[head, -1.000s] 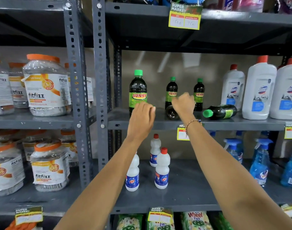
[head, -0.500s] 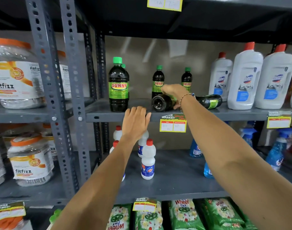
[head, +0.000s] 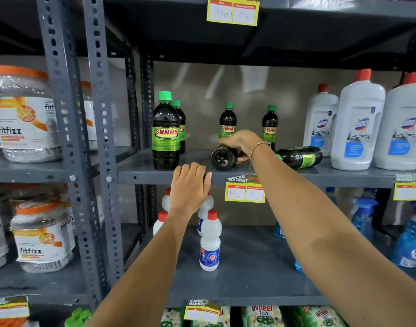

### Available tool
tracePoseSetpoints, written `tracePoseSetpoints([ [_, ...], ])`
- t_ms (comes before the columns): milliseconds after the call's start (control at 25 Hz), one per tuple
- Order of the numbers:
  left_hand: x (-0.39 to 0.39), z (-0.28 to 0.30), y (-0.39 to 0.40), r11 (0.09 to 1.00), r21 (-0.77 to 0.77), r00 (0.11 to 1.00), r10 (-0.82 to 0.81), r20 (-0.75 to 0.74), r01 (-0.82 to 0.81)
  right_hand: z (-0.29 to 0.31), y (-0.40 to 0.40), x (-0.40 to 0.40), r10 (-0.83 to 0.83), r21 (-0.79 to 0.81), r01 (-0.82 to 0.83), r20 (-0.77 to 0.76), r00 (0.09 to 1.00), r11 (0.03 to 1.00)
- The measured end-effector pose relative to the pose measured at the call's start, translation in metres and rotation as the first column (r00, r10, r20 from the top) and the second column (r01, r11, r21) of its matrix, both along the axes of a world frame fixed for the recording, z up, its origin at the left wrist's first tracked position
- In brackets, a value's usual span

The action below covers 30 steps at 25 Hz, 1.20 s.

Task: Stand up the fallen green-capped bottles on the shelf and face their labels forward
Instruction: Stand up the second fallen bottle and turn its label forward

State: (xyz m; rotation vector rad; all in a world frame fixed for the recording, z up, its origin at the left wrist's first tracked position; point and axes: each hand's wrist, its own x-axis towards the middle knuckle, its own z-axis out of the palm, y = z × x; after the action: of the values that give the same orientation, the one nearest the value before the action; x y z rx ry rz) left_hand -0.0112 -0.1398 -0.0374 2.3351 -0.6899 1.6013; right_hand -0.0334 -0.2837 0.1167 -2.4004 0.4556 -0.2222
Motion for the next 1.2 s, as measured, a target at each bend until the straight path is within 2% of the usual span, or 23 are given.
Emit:
tracePoseSetpoints([
  [80, 0.001, 0.002, -0.001, 1.0, -0.009, 1.0, 0.023, 0.006, -0.023, -0.005, -0.003, -0.005, 0.017, 0.151, -0.02, 0.024, 1.0, 0.988],
  [200, 0.002, -0.001, -0.001, 1.0, -0.007, 0.999, 0.027, 0.035, -0.026, -0.009, -0.006, -0.009, 0.046, 0.233, -0.076, 0.131, 0.99, 0.969],
  [360, 0.004, 0.0, 0.0, 1.0, -0.014, 0.999, 0.019, 0.036, -0.019, -0.004, -0.008, -0.019, 0.111, 0.429, -0.199, 0.22, 0.969, 0.881],
  [480, 0.005, -0.002, -0.001, 1.0, -0.016, 0.999, 0.012, 0.033, -0.012, -0.007, -0.017, -0.015, 0.1, 0.508, -0.238, 0.284, 0.954, 0.828],
  [680, 0.004, -0.001, -0.002, 1.0, -0.028, 1.0, 0.006, 0.001, -0.006, -0.02, -0.026, -0.001, 0.021, 0.526, -0.24, 0.387, 0.922, 0.816],
  [1000, 0.002, 0.0, 0.0, 1.0, -0.017, 1.0, -0.011, -0.029, 0.011, -0.042, -0.025, 0.001, 0.049, 0.545, -0.326, 0.462, 0.886, 0.773],
  [1200, 0.001, 0.0, 0.001, 0.999, -0.025, 0.999, -0.024, -0.032, 0.023, -0.044, -0.029, 0.002, 0.079, 0.48, -0.32, 0.457, 0.886, 0.817],
])
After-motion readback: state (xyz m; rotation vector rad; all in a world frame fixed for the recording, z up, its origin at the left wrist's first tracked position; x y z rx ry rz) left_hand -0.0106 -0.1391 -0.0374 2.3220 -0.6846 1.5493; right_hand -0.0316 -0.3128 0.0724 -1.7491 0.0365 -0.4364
